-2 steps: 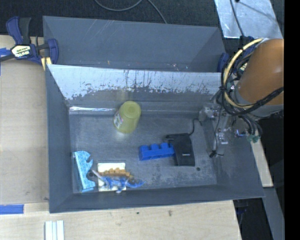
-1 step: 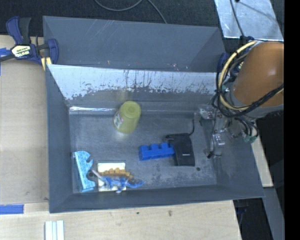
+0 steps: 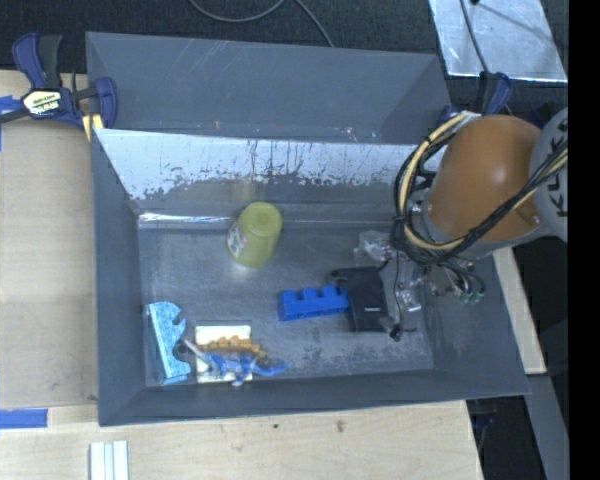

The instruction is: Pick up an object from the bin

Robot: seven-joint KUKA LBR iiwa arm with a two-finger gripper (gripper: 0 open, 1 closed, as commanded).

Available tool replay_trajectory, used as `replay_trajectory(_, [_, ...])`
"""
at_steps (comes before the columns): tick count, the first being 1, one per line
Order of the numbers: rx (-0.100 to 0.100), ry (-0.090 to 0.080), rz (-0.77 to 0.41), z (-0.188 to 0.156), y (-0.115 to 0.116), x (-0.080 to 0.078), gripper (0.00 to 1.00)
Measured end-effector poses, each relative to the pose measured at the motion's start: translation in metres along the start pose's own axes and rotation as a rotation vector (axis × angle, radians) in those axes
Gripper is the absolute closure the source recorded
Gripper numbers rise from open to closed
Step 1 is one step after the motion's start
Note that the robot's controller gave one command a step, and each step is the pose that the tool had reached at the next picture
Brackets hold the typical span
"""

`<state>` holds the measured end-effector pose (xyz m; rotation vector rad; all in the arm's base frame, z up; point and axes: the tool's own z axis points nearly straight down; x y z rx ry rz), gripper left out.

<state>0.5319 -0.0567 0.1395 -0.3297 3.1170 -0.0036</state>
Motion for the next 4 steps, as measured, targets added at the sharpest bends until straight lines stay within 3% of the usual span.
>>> replay_trajectory(1, [0.0, 0.003, 0.102, 0.024, 0.054, -0.01, 0.0])
replay_trajectory(2, [0.001, -0.006, -0.204, 0.064, 0.079, -0.049, 1.0])
replay_trajectory(3, [0.001, -0.006, -0.204, 0.064, 0.079, -0.049, 1.0])
replay_trajectory(4, [0.005, -0.019, -0.197, -0.12, 0.078, -0.061, 1.0])
